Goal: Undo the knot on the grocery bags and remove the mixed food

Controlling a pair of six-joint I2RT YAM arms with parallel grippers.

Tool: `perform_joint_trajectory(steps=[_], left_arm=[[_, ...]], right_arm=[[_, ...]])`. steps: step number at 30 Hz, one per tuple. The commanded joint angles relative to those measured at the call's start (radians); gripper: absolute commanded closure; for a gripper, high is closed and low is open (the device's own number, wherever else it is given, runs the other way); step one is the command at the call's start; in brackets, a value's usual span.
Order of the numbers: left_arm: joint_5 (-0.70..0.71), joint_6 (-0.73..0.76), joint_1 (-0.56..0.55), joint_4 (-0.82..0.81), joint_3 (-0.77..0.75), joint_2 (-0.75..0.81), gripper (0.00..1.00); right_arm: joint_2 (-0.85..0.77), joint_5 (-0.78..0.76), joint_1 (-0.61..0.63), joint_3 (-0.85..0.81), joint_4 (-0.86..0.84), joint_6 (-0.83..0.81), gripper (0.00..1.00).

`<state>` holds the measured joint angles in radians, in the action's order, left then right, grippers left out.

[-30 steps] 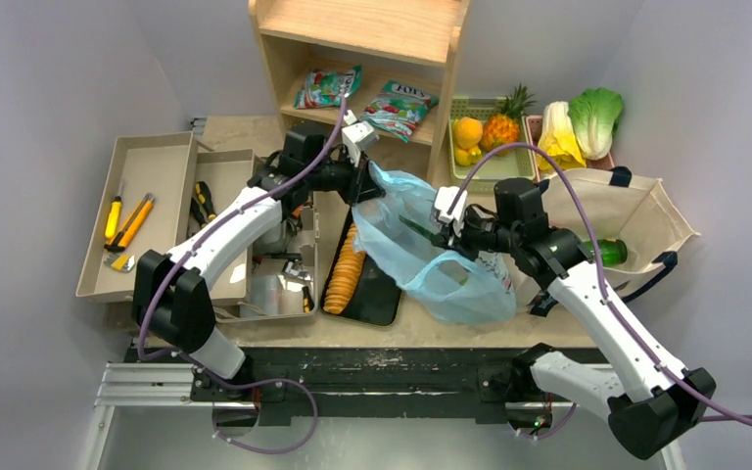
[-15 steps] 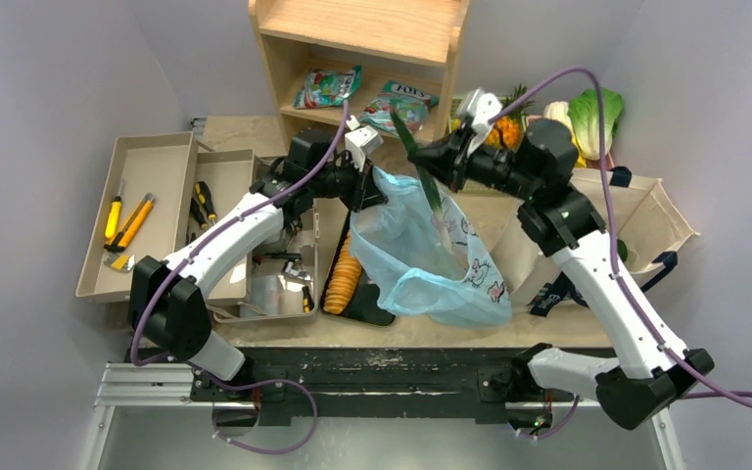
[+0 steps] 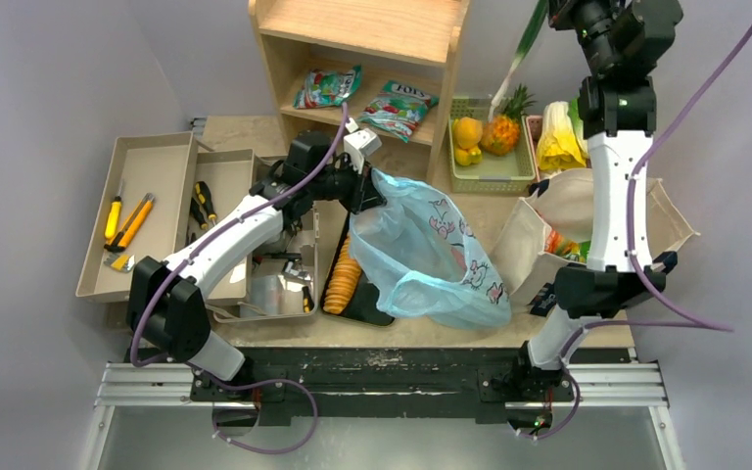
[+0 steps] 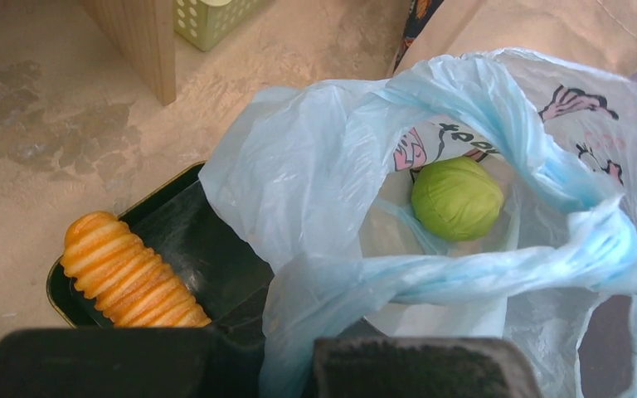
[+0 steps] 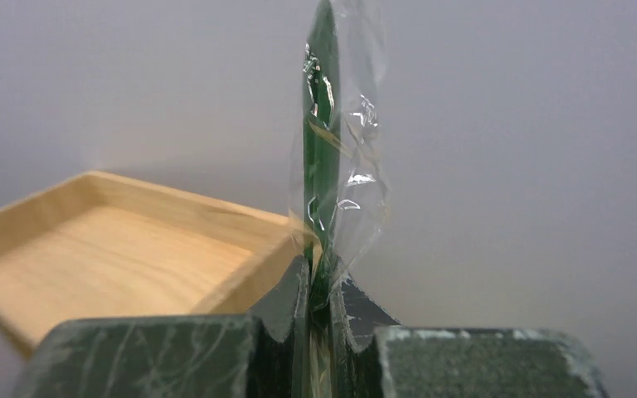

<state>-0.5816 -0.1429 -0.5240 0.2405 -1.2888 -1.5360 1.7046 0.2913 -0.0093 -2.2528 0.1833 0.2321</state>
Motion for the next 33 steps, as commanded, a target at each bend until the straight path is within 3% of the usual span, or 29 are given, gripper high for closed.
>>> perform_joint_trajectory(steps=[1, 4, 10, 15, 18, 23, 29, 33], left_arm=[[-0.011, -0.017, 0.005, -0.086, 0.041, 0.055, 1.00], [-0.011, -0.032, 0.009, -0.122, 0.073, 0.061, 1.00], [-0.022, -0.046, 0.027, -0.165, 0.104, 0.063, 1.00], [-0.037, -0.045, 0.051, -0.169, 0.109, 0.060, 1.00], [-0.044, -0.042, 0.065, -0.169, 0.107, 0.054, 1.00], [-0.059, -0.029, 0.085, -0.161, 0.103, 0.053, 1.00], [-0.062, -0.027, 0.091, -0.168, 0.111, 0.054, 1.00], [-0.071, -0.037, 0.093, -0.182, 0.124, 0.051, 1.00]], right_arm=[[0.050, -0.362, -0.015, -0.027, -0.002, -0.208, 1.00], [0.056, -0.461, -0.021, 0.107, -0.138, -0.311, 1.00], [0.189, -0.615, -0.021, 0.120, -0.278, -0.497, 1.00], [0.241, -0.599, -0.025, 0.204, -0.473, -0.545, 1.00], [0.315, -0.579, -0.024, 0.159, -0.507, -0.541, 1.00], [0.378, -0.557, -0.025, 0.036, -0.311, -0.563, 1.00], [0.292, -0.576, -0.055, 0.078, -0.128, -0.731, 1.00], [0.277, -0.544, -0.092, -0.029, 0.078, -0.740, 1.00]])
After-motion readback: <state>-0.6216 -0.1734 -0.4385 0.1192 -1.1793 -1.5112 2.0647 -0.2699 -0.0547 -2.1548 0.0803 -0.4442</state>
